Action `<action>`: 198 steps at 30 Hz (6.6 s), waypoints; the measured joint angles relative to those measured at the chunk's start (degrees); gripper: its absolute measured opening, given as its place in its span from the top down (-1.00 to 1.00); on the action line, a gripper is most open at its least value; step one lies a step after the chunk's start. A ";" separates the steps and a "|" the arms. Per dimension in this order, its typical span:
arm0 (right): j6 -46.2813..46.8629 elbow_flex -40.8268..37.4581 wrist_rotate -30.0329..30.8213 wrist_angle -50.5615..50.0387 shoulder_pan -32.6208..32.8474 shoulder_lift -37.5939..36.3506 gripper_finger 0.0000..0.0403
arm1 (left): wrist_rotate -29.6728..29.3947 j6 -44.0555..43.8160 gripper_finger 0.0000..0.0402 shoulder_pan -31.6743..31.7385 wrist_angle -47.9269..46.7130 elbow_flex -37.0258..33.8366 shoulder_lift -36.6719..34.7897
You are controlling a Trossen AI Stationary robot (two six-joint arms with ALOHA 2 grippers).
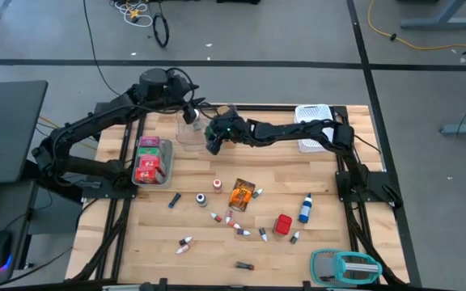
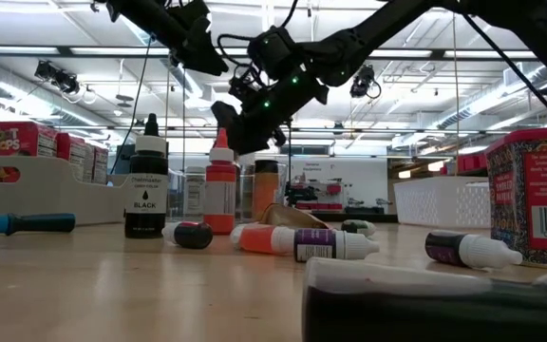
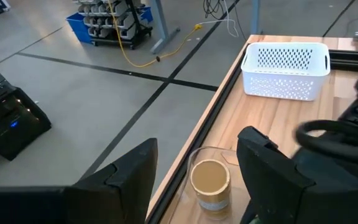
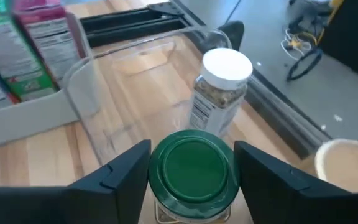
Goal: Pick & Place Kitchen Items
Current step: Put the green seasoning bottle into the transparent bin, then put the red seasoning can into the transparent bin
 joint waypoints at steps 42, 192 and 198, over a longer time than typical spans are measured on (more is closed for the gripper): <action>10.64 -33.87 0.05 -13.89 29.29 -43.94 -0.26 | 5.43 -17.57 -0.15 -30.02 32.30 -34.19 -24.55; -16.09 -44.15 -0.87 -6.47 43.16 -42.88 -0.62 | -7.74 -20.39 -0.15 -32.83 36.65 -34.05 -14.53; -9.23 -44.15 -9.07 -9.00 43.13 -42.88 -0.85 | -7.74 -20.41 -0.15 -32.84 36.65 -34.05 -14.53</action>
